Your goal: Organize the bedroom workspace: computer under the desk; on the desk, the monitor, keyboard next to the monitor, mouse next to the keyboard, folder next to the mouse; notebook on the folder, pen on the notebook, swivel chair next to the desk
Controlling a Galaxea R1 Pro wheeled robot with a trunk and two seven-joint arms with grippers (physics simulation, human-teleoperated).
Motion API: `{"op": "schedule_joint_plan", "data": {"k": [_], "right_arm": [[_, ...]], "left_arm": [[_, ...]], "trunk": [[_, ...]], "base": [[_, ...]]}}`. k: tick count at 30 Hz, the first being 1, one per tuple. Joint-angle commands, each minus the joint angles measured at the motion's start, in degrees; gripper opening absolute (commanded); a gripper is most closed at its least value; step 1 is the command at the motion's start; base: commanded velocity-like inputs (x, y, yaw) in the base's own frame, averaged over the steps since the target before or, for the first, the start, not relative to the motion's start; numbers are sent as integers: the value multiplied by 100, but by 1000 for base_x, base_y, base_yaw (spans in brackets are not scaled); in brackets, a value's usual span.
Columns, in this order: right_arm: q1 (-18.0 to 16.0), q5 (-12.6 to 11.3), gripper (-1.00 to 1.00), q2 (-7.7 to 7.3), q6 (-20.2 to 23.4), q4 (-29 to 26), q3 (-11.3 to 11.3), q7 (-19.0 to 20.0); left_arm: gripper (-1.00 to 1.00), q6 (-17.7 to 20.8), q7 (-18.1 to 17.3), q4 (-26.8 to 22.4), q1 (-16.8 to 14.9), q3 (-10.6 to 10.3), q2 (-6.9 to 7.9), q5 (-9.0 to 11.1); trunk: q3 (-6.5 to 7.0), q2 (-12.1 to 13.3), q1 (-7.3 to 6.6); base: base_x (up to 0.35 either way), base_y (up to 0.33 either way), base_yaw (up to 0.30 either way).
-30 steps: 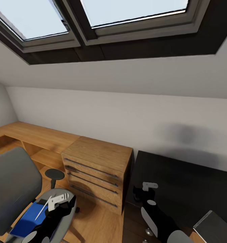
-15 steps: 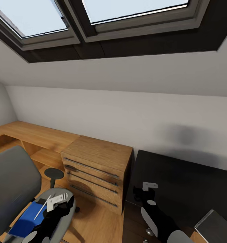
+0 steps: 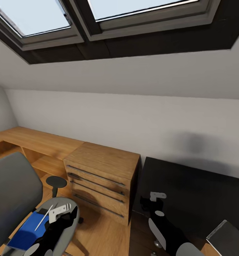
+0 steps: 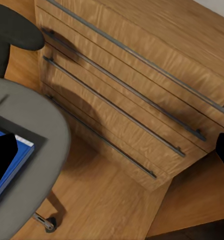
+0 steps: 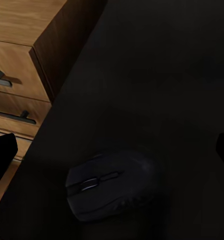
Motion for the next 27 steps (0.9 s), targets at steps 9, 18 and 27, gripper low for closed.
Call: {"op": "schedule_joint_plan", "data": {"k": [9, 18, 27], "right_arm": [[-6, -52, 100, -5, 3, 2, 41, -47], [-6, -52, 100, -5, 3, 5, 41, -47], [-6, -52, 100, -5, 3, 5, 41, -47]], "left_arm": [[100, 24, 31, -20, 6, -2, -3, 60], [100, 23, 31, -20, 6, -3, -3, 60], [100, 22, 31, -22, 6, -3, -3, 60]], "trunk": [[-169, -368, 199], [-330, -729, 397], [-492, -1090, 595]], "base": [[0, 0, 0], [0, 0, 0], [0, 0, 0]]}}
